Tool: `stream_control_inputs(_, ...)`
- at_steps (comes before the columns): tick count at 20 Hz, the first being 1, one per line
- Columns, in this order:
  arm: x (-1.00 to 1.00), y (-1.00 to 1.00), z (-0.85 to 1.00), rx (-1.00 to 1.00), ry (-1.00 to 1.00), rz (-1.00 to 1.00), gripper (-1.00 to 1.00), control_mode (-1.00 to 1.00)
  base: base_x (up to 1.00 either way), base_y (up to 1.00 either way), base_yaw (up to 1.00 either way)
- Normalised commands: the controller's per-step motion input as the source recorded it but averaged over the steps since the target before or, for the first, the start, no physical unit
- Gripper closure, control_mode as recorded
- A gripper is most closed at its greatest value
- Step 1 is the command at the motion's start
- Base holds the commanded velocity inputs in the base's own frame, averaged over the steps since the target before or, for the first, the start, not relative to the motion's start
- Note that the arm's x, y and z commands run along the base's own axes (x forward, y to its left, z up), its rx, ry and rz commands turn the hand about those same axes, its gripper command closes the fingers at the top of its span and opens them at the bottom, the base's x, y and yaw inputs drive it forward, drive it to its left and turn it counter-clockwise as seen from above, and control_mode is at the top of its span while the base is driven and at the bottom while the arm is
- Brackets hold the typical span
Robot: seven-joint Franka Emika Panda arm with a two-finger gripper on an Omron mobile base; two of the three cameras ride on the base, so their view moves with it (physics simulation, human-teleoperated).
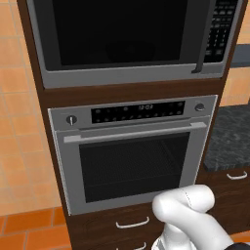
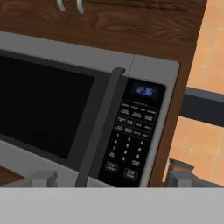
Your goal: Open the microwave, place the bowl with waffle inside the microwave, then close the microwave door and turn it on.
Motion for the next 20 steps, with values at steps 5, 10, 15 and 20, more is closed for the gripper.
stream_control_inputs(5, -0.05, 0.30, -0.50, -0.16, -0.02, -0.03, -1.00, -1.00, 0.00, 0.00, 0.00)
stream_control_inputs(10, 0.04, 0.13, -0.10, -0.05, 0.00, -0.03, -1.00, -1.00, 0.00, 0.00, 0.00)
stream_control_inputs(15, 0.52, 0.24, 0.00, -0.03, 0.01, 0.00, 1.00, -1.00, 0.00, 0.00, 0.00)
stream_control_inputs(20, 0.77, 0.01, 0.00, -0.04, 0.02, 0.02, 1.00, -1.00, 0.00, 0.00, 0.00)
